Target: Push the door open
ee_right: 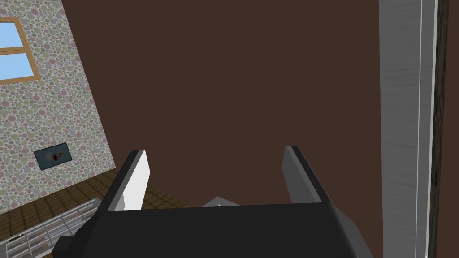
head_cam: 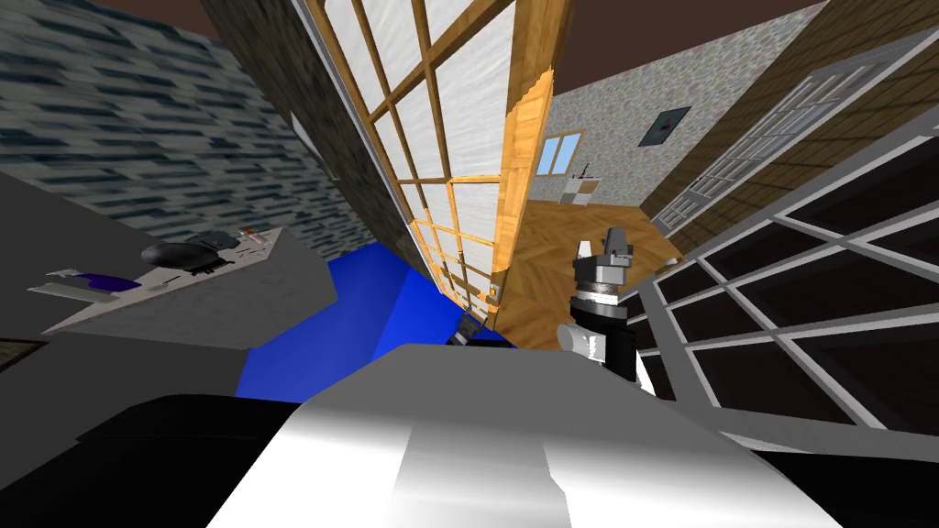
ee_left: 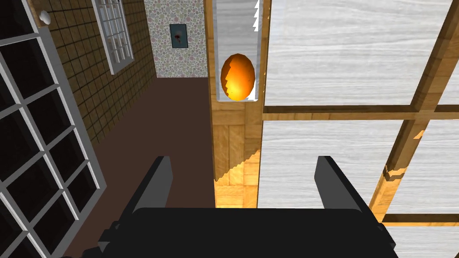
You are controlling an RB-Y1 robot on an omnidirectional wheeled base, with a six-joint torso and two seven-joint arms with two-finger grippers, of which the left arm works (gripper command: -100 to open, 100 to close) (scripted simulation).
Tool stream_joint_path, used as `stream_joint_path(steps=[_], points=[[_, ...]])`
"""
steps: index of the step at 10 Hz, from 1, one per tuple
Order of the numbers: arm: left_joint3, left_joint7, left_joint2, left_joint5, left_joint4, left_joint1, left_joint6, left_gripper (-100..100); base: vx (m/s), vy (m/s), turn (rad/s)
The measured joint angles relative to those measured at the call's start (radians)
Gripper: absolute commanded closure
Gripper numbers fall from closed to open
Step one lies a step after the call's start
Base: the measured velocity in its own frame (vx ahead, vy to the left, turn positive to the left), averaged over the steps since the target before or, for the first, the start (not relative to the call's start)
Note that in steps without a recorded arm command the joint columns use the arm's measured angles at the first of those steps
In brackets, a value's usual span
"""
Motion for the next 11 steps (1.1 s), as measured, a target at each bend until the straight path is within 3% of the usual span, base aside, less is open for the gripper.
stream_joint_path(steps=[2,4,6,8,10,11], points=[[-0.003,-0.015,-0.008,-0.008,0.016,-0.003,-0.005,-100,0.062,-0.017,-0.01],[-0.004,-0.013,0.029,-0.006,0.012,-0.006,0.001,-100,0.135,-0.114,-0.01],[0.001,-0.012,0.052,0.0,0.024,-0.016,-0.002,-100,0.149,-0.133,-0.013],[0.004,-0.011,0.05,0.005,0.033,-0.028,0.001,-100,0.162,-0.158,-0.012],[0.004,-0.006,0.025,0.009,0.033,-0.035,0.008,-100,0.107,-0.09,0.004],[0.004,-0.006,0.023,0.009,0.032,-0.035,0.009,100,-0.011,0.006,0.004]])
